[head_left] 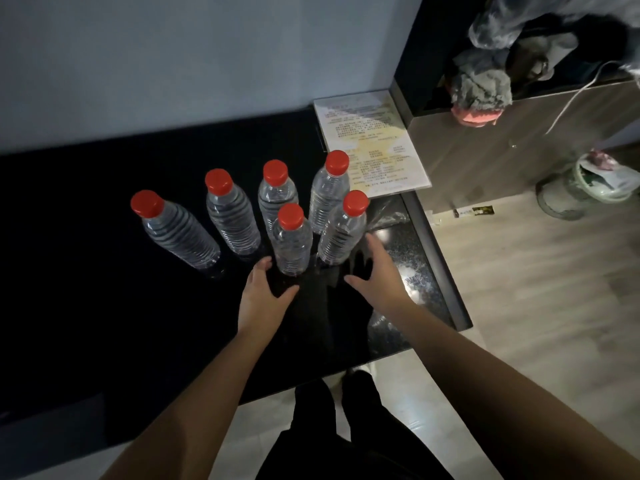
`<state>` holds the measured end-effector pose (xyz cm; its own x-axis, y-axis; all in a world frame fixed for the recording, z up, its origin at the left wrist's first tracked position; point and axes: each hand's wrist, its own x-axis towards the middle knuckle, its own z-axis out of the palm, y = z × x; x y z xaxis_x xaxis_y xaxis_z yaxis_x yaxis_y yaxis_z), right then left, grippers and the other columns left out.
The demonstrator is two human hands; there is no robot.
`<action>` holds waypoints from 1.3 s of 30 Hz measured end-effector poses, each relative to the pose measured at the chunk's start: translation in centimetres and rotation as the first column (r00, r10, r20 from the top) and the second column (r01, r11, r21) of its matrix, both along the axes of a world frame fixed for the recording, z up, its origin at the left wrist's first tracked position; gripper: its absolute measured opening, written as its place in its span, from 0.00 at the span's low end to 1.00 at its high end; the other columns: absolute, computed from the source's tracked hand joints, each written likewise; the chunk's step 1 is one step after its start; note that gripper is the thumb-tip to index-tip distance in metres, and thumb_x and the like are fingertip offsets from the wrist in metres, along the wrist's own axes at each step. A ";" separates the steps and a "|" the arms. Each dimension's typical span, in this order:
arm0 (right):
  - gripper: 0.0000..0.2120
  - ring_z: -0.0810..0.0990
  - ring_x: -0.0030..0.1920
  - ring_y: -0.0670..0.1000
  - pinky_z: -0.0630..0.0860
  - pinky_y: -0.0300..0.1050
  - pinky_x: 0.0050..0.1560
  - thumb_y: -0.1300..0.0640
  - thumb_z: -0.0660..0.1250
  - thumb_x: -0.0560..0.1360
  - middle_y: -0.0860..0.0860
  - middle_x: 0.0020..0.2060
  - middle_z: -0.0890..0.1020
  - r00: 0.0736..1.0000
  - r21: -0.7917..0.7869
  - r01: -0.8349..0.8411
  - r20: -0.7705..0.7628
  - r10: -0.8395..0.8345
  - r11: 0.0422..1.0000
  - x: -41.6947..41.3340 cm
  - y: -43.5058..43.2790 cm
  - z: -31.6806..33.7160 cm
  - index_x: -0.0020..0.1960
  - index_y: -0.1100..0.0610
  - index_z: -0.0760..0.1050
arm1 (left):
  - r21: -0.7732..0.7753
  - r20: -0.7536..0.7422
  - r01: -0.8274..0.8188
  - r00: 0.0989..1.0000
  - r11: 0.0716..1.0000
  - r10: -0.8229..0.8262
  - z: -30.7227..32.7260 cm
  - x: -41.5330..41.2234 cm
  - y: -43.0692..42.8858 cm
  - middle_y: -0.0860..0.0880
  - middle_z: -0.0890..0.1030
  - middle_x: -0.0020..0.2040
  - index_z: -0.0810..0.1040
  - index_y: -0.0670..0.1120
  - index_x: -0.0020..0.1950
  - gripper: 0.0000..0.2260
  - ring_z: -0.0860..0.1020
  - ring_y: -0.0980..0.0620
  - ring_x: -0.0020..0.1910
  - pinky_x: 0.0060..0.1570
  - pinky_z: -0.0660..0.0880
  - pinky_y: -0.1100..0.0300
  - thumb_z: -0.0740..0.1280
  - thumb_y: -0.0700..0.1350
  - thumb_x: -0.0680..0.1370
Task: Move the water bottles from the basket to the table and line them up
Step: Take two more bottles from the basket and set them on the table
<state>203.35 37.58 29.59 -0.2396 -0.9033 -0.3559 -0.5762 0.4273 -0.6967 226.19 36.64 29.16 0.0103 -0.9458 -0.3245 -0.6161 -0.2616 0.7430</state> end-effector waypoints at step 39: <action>0.32 0.67 0.71 0.53 0.66 0.48 0.68 0.52 0.70 0.75 0.55 0.72 0.68 0.601 0.041 0.798 0.033 -0.799 0.602 -32.0 46.9 3.4 0.75 0.56 0.61 | -0.056 -0.023 0.692 0.720 0.719 -0.694 4.4 -37.7 22.4 0.49 0.73 0.69 0.67 0.48 0.73 0.22 0.70 0.51 0.68 0.64 0.66 0.57 0.64 0.50 0.80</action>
<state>171.33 84.44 32.96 -0.8460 -0.3526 -0.3999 0.0312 0.7161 -0.6973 188.50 59.02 33.52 -0.6654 -0.6957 -0.2708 -0.5831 0.2578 0.7704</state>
